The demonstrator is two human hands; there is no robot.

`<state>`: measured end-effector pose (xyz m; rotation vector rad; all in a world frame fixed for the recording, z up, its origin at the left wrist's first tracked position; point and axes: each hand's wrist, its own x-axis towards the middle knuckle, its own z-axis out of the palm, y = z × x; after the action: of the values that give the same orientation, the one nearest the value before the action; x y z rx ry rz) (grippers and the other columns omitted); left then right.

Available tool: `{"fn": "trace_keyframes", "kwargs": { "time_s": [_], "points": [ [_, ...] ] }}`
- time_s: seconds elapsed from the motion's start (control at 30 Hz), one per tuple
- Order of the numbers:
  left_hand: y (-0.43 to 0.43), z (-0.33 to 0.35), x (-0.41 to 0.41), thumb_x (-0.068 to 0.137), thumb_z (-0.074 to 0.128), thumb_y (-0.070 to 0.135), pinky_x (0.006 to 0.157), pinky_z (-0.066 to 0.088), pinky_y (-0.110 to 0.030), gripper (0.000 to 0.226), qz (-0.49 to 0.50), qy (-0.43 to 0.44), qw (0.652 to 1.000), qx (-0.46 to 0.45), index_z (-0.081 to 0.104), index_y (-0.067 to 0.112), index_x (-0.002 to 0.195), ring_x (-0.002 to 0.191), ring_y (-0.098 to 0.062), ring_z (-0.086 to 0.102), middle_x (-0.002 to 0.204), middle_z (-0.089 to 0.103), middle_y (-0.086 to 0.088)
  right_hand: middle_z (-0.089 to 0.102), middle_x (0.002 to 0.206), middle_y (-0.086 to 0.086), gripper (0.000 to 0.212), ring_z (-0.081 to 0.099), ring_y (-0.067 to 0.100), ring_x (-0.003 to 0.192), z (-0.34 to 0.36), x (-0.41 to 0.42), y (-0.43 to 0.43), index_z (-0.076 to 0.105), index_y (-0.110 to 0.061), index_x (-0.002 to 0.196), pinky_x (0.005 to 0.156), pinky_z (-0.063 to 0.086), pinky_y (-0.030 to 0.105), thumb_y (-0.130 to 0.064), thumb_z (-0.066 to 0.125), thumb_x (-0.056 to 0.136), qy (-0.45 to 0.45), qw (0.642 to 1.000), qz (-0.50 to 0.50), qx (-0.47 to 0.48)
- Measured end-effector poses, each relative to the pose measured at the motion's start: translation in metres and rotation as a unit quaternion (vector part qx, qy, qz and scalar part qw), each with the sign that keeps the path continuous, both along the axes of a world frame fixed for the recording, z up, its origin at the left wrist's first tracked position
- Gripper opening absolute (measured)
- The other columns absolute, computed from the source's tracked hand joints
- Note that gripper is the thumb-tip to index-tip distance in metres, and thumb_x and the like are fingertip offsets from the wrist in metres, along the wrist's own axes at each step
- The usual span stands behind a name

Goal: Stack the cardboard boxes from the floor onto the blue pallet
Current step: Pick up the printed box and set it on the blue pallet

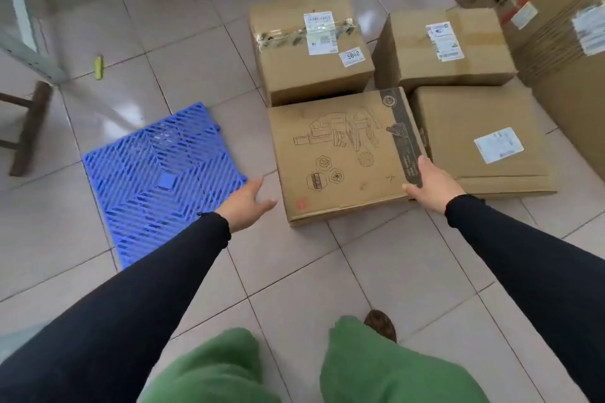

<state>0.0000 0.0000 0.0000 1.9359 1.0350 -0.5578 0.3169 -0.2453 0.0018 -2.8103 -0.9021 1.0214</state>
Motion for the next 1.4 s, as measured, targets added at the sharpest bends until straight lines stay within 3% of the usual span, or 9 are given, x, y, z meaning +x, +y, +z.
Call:
{"fn": "trace_keyframes", "kwargs": {
  "time_s": [0.13, 0.27, 0.33, 0.5, 0.63, 0.87, 1.13, 1.27, 1.4],
  "points": [
    [0.003, -0.052, 0.025, 0.102, 0.051, 0.052, 0.114, 0.036, -0.039, 0.081, 0.033, -0.020, 0.999, -0.008, 0.014, 0.021, 0.167, 0.147, -0.029, 0.041, 0.167, 0.032, -0.007, 0.026, 0.167, 0.017, 0.081, 0.034, 0.040, 0.148, -0.039, 0.011, -0.001, 0.013, -0.006, 0.161, 0.115, 0.036, 0.051, -0.039, 0.056, 0.101, -0.049, 0.998, -0.024, 0.022],
    [0.011, -0.092, 0.048, 0.100, 0.056, 0.052, 0.118, 0.025, -0.026, 0.082, 0.106, -0.143, 0.981, -0.076, 0.017, 0.025, 0.166, 0.148, -0.015, 0.038, 0.160, 0.038, 0.011, 0.041, 0.158, 0.017, 0.076, 0.030, 0.043, 0.144, -0.075, 0.020, -0.004, 0.017, -0.005, 0.160, 0.109, 0.038, 0.054, -0.043, 0.049, 0.103, -0.094, 0.993, -0.048, 0.054],
    [0.017, -0.112, 0.055, 0.094, 0.060, 0.056, 0.120, 0.035, -0.036, 0.081, 0.129, -0.193, 0.967, -0.107, 0.027, 0.027, 0.162, 0.139, -0.009, 0.049, 0.155, 0.048, 0.013, 0.049, 0.150, 0.017, 0.074, 0.031, 0.043, 0.142, -0.089, 0.026, -0.002, 0.022, -0.005, 0.158, 0.107, 0.039, 0.055, -0.046, 0.047, 0.101, -0.117, 0.988, -0.061, 0.085],
    [0.015, -0.139, 0.069, 0.103, 0.060, 0.030, 0.080, 0.051, -0.005, 0.064, 0.184, -0.272, 0.929, -0.169, 0.027, 0.024, 0.158, 0.113, 0.008, 0.061, 0.142, 0.058, 0.010, 0.052, 0.144, 0.019, 0.093, 0.046, 0.042, 0.131, -0.114, 0.040, 0.008, 0.029, -0.008, 0.155, 0.106, 0.042, 0.053, -0.070, 0.045, 0.086, -0.116, 0.981, -0.107, 0.114],
    [0.014, -0.142, 0.063, 0.100, 0.066, 0.017, 0.095, 0.058, -0.031, 0.066, 0.288, -0.324, 0.877, -0.207, 0.031, 0.029, 0.155, 0.112, -0.008, 0.072, 0.133, 0.069, 0.008, 0.036, 0.156, 0.016, 0.109, 0.040, 0.034, 0.142, -0.114, 0.016, 0.002, 0.011, -0.019, 0.163, 0.114, 0.039, 0.052, -0.079, 0.053, 0.082, -0.068, 0.971, -0.108, 0.200],
    [0.027, -0.103, -0.020, 0.100, 0.063, 0.010, 0.068, 0.063, -0.034, 0.049, 0.379, -0.328, 0.839, -0.214, 0.049, 0.032, 0.142, 0.095, -0.017, 0.079, 0.119, 0.077, 0.003, 0.016, 0.166, -0.007, 0.144, 0.031, 0.016, 0.148, -0.081, -0.062, -0.020, -0.005, -0.031, 0.163, 0.115, 0.039, 0.044, -0.084, 0.072, 0.053, 0.001, 0.979, 0.052, 0.197],
    [0.074, -0.063, -0.165, 0.099, 0.065, 0.021, 0.083, 0.060, -0.042, 0.047, 0.427, -0.307, 0.842, -0.123, 0.053, 0.024, 0.144, 0.105, -0.026, 0.075, 0.124, 0.076, -0.004, 0.006, 0.171, 0.000, 0.129, 0.009, 0.007, 0.154, -0.082, -0.159, 0.026, -0.005, -0.023, 0.164, 0.121, 0.018, 0.028, -0.057, 0.078, 0.071, 0.010, 0.932, 0.209, 0.295],
    [0.102, -0.053, -0.234, 0.101, 0.062, 0.021, 0.071, 0.064, -0.036, 0.039, 0.473, -0.318, 0.818, -0.077, 0.054, 0.021, 0.139, 0.090, -0.018, 0.077, 0.117, 0.077, -0.005, -0.006, 0.173, -0.006, 0.131, 0.001, -0.013, 0.144, -0.079, -0.200, 0.087, -0.014, -0.033, 0.159, 0.114, 0.011, 0.009, -0.045, 0.085, 0.075, 0.068, 0.912, 0.236, 0.330],
    [0.135, -0.055, -0.278, 0.093, 0.071, 0.028, 0.074, 0.063, -0.040, 0.065, 0.513, -0.320, 0.796, -0.033, 0.044, 0.012, 0.150, 0.105, -0.025, 0.074, 0.133, 0.070, -0.013, 0.004, 0.172, -0.007, 0.134, 0.011, -0.001, 0.150, -0.079, -0.218, 0.163, -0.015, -0.026, 0.162, 0.122, 0.018, 0.024, -0.031, 0.087, 0.076, 0.145, 0.899, 0.237, 0.340]
  ]
}}
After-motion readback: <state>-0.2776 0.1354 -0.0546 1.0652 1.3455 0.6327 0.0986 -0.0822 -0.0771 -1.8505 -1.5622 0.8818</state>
